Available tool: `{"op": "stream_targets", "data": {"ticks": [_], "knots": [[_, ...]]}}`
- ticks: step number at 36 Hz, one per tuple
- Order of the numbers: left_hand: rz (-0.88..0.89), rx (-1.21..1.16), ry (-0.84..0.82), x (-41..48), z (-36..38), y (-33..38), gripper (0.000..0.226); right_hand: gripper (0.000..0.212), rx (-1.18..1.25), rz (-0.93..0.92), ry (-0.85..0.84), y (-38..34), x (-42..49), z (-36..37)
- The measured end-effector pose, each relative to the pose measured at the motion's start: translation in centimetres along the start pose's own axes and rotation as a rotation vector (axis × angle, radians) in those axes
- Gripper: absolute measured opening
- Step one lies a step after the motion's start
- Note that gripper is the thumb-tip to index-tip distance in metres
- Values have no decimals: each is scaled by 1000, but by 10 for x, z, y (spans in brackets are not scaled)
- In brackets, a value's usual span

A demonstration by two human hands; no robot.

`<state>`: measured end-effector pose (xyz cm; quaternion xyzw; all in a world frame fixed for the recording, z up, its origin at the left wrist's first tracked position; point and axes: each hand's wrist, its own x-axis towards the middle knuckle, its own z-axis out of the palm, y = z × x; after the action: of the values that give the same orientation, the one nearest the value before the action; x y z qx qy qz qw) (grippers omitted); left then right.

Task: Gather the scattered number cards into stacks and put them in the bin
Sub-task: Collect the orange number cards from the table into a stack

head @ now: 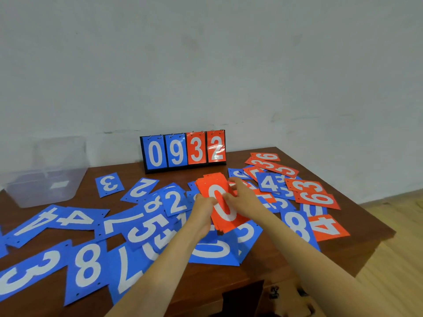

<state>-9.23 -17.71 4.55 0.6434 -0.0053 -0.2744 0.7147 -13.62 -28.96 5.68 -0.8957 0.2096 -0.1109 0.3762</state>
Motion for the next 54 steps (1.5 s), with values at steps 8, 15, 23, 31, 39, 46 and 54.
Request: {"op": "stream_targets", "data": {"ticks": [8,15,23,31,39,46,54], "knots": [[-17,-38,49,25,3,-4,27,47,-175,168,-79,76,29,-32],[-27,16,95,58,5,1,27,56,-354,165,-235,95,73,-41],[-77,46,110,92,1,-2,43,72,-592,176,-490,88,128,-48],[-125,55,100,108,3,-12,41,74,-665,154,-480,94,145,-42],[-126,89,83,100,6,-12,41,45,-634,93,-320,94,137,-41],[-90,68,112,86,2,-1,47,23,-491,18,-154,77,120,-60],[12,35,138,61,-10,10,47,18,-426,-98,119,48,99,-83]]}}
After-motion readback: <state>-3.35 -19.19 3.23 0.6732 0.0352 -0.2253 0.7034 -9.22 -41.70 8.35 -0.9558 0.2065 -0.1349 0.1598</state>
